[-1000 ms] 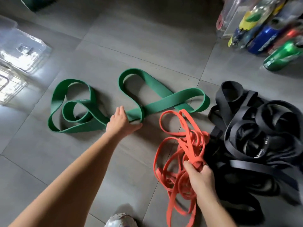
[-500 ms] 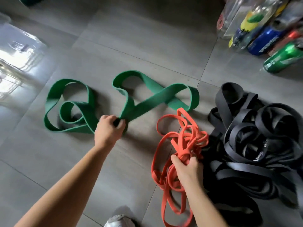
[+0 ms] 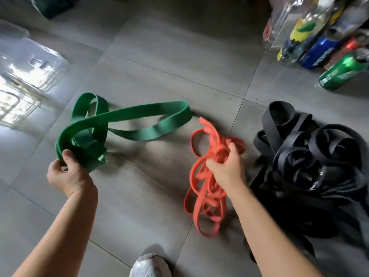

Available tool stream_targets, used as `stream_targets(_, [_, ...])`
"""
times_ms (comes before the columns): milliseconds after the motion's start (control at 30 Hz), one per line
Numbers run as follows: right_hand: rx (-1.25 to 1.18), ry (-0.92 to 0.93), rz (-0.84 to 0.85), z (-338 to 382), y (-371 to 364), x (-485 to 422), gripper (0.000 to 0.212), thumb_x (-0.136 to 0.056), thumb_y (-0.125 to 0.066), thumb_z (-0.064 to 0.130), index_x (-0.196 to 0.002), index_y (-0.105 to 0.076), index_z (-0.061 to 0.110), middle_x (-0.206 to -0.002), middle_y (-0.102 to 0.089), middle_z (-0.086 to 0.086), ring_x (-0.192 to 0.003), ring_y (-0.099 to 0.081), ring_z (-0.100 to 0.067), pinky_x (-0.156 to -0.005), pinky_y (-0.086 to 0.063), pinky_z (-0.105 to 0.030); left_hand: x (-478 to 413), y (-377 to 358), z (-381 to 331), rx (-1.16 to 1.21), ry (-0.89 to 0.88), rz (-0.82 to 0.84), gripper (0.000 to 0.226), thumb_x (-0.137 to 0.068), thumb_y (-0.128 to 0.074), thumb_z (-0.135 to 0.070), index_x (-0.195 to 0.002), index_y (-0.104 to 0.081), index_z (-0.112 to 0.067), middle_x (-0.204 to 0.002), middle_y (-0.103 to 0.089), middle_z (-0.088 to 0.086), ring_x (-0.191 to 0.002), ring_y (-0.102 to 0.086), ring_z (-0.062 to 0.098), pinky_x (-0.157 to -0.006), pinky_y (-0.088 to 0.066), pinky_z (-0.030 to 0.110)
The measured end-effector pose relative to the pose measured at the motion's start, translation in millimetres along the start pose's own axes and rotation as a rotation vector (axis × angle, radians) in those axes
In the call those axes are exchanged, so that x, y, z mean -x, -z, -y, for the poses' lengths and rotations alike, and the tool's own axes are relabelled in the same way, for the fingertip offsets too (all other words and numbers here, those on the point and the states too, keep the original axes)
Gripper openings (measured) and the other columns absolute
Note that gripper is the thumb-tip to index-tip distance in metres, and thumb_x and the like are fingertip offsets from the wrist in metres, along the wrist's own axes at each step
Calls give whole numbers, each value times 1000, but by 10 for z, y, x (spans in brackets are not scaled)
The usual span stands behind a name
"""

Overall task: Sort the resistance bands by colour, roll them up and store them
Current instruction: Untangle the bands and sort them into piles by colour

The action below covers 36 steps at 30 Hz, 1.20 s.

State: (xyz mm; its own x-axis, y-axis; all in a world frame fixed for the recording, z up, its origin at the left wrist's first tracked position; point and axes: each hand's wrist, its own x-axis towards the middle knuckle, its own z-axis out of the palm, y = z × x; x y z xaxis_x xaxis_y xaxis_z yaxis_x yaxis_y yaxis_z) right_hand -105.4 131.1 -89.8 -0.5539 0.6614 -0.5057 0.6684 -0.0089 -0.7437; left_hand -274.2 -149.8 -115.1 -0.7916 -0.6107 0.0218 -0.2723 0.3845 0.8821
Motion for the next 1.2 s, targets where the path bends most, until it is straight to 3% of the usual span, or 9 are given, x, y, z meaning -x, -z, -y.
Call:
stream_targets(133, [-257,171,7,406,172,-98,55,-74,-70,12,-122,-48,25,-96,-64,3,-87,-62,-18,-79,-48,-27,75,-69,-67,-4,101,73,31,-84,-57,-37,-104,-52,-14,-104,-55,4,-97,-53,18,-90,-48,28])
stream_targets(200, [-238,122,135,349,178,-150,66,-70,-76,26,-127,-42,28,-111,-62,6,-103,-60,-17,-94,-48,-34,251,-95,-150,-254,75,187,61,-82,-63,-29,-133,-38,-6,-137,-35,16,-127,-38,26,-109,-32,34])
stream_targets(367, [423,36,530,48,309,-70,76,-74,-68,55,-135,-42,19,-142,-36,-11,-132,-36,-27,-106,-31,-32,1004,-306,-416,-410,-401,491,75,-83,-65,-17,-143,-24,-1,-150,-16,20,-140,-15,29,-112,-9,26])
stream_targets(667, [301,192,-151,-688,1358,17,34,-79,-68,33,-111,-66,22,-113,-63,-2,-104,-61,-22,-92,-48,-39,2227,-748,-278,-836,-1149,1489,75,-72,-47,-55,-143,-25,-44,-157,-2,11,-144,-2,34,-111,-23,55])
stream_targets(767, [622,110,-376,-1058,1750,-100,70,-69,-75,49,-130,-52,25,-140,-40,-10,-127,-40,-34,-103,-34,-45,2187,-823,-193,-1142,-1279,1437,69,-77,-62,-51,-139,-33,-46,-158,-4,5,-145,4,30,-111,-18,53])
stream_targets(900, [515,-386,-21,-1498,1953,-160,117,-53,-75,69,-146,-9,41,-157,7,-4,-142,-12,-36,-110,-23,-51,2099,-862,-207,-1148,-1411,1265,77,-36,-88,-40,-106,-67,-17,-120,-56,17,-119,-47,42,-99,-37,60])
stream_targets(1033, [455,-289,-25,-1683,1677,-49,106,-52,-76,67,-141,-23,39,-150,-12,-3,-131,-33,-37,-102,-38,-49,2297,-895,-165,-944,-1605,1204,93,-46,-82,-26,-130,-51,-3,-131,-54,17,-124,-47,36,-104,-34,56])
stream_targets(1133, [536,-228,-35,-1707,1638,45,90,-61,-71,66,-136,-34,35,-146,-18,-4,-123,-42,-35,-96,-44,-44,2535,-974,-162,-1090,-1635,1369,96,-75,-67,-28,-150,-8,-21,-150,-33,0,-138,-31,24,-115,-17,48])
stream_targets(1200, [591,-262,-17,-1701,1753,48,84,-65,-68,67,-134,-35,33,-144,-20,-5,-118,-49,-34,-92,-46,-42,2514,-1003,-154,-1238,-1670,1340,78,-82,-60,-35,-147,-18,-32,-139,-46,-6,-130,-40,24,-112,-23,44])
